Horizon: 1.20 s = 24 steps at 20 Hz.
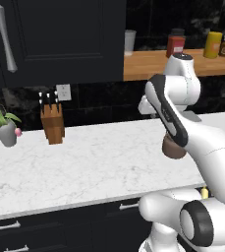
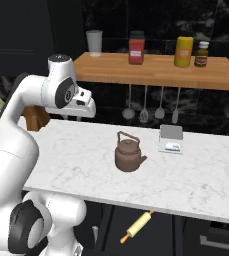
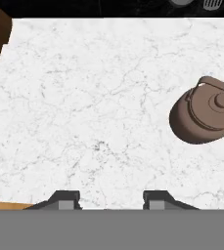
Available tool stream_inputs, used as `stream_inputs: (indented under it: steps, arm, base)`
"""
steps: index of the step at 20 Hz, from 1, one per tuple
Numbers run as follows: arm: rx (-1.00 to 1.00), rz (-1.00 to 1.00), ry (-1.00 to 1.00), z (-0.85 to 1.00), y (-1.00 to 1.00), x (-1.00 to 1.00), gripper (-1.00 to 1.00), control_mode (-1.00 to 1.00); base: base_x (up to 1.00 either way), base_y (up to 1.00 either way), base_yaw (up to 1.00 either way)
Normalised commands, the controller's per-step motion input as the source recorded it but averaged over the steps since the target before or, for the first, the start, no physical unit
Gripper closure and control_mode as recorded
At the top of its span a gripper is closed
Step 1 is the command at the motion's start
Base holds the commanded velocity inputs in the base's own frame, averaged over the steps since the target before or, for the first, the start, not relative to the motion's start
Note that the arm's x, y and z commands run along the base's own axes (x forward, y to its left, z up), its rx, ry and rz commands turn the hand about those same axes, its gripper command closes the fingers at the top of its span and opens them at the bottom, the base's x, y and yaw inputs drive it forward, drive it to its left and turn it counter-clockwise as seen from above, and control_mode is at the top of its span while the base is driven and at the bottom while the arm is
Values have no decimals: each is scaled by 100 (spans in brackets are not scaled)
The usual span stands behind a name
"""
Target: Pick the rolling pin from the drawer and place it on the counter.
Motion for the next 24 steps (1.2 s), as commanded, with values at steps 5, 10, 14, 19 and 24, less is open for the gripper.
stream_inputs:
  steps: [5,10,14,19,24]
  arm:
    - [0,0,-4,0,-8,-22,-100,-100]
    - [2,-4,-7,-2,-44,-40,-100,-100]
    - [5,-4,-5,-8,-72,-53,-100,-100]
    - [4,-1,-3,-8,-77,-45,-100,-100]
    - [-1,0,0,-18,-65,-13,-100,-100]
  base:
    - [0,0,0]
    - [0,0,0]
    - [0,0,0]
    - [0,0,0]
    - [0,0,0]
